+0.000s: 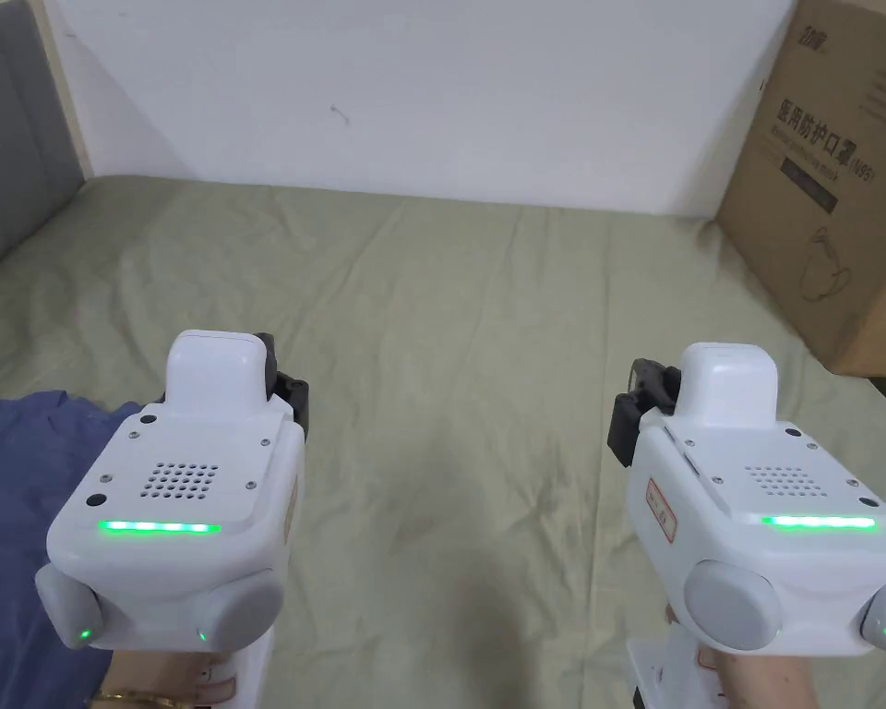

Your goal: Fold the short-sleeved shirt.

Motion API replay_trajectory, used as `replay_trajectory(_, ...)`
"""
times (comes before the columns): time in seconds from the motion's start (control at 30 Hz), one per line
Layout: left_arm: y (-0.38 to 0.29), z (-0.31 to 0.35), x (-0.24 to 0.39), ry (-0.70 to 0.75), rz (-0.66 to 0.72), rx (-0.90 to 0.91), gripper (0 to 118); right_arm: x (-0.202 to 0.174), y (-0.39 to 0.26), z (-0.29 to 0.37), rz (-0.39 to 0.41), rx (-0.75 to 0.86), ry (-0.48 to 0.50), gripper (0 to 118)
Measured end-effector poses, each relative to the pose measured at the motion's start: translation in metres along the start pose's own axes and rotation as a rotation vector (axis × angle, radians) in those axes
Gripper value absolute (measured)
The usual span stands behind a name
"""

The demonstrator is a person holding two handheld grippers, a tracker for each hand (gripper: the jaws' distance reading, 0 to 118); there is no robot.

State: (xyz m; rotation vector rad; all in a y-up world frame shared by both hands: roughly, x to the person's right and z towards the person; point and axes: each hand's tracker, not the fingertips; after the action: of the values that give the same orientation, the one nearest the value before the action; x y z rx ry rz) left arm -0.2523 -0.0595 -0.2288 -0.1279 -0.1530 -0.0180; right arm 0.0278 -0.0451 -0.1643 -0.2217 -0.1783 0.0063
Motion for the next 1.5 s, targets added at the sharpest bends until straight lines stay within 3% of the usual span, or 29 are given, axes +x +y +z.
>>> replay_trajectory(0.53, 0.004, 0.006, -0.012, 0.021, 0.010, 0.008, 0, -0.011, 0.012, 0.002, 0.017, 0.001, 0.036, 0)
replay_trajectory(1.2, 0.002, 0.095, -0.150, 0.428, 0.042, 0.008, 0, -0.163, 0.026, -0.016, 0.095, 0.023, 0.438, 0)
replay_trajectory(1.5, -0.011, 0.114, -0.176, 0.519, 0.082, -0.024, 0, -0.195, 0.018, -0.012, 0.131, 0.017, 0.519, 0)
